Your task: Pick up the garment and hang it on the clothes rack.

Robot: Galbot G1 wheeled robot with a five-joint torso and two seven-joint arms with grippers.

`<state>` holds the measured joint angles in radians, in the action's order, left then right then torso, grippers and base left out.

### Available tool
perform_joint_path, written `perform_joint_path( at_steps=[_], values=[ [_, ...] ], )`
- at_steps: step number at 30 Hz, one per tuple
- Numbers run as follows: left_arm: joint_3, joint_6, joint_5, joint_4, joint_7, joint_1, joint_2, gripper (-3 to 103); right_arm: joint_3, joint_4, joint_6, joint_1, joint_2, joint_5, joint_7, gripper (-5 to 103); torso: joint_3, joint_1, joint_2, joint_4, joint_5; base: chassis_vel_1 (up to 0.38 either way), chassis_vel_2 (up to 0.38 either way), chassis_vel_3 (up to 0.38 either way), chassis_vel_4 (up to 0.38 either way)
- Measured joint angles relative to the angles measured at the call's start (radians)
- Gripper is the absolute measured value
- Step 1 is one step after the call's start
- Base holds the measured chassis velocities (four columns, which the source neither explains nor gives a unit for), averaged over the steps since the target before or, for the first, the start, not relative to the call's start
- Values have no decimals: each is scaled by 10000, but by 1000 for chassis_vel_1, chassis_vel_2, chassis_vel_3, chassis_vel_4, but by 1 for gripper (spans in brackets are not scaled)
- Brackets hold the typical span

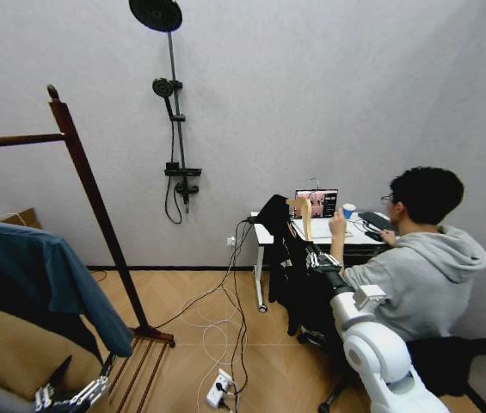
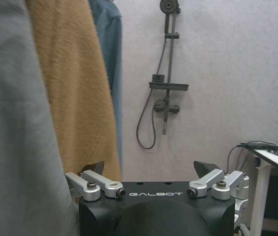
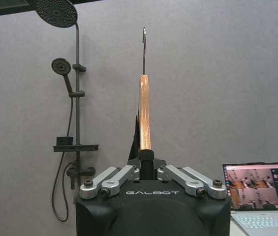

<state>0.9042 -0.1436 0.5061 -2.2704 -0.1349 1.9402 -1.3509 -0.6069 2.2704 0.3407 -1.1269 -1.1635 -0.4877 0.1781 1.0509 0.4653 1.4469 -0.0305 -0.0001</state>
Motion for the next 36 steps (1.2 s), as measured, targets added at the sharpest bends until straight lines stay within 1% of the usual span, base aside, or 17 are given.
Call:
perform_joint_path(
  at_steps=[11,12,16,21,29,36],
  values=[
    [0,0,0,0,-2,1,0,100,254,-342,-9,101,326,-285,-217,10,0,0,0,1,2,108,103,119,113],
    [0,0,0,0,-1,0,0,100,315,-448,-103,45,452,-356,-242,10,0,0,0,1,1,125,104,112,138],
    [0,0,0,0,0,0,0,100,196,-641,-286,5,734,-394,-428,10,0,0,0,-1,-1,149,132,117,106],
    [0,0,0,0,0,0,0,100,40,-749,-343,114,925,-503,-542,10,0,0,0,0,0,139,135,126,117],
    [0,0,0,0,0,0,0,100,-10,-749,-312,246,938,-490,-556,10,0,0,0,0,1,117,119,125,127],
    [0,0,0,0,0,0,0,100,-322,-957,-267,369,1002,-471,-501,10,0,-1,0,0,1,136,133,124,129]
  ],
)
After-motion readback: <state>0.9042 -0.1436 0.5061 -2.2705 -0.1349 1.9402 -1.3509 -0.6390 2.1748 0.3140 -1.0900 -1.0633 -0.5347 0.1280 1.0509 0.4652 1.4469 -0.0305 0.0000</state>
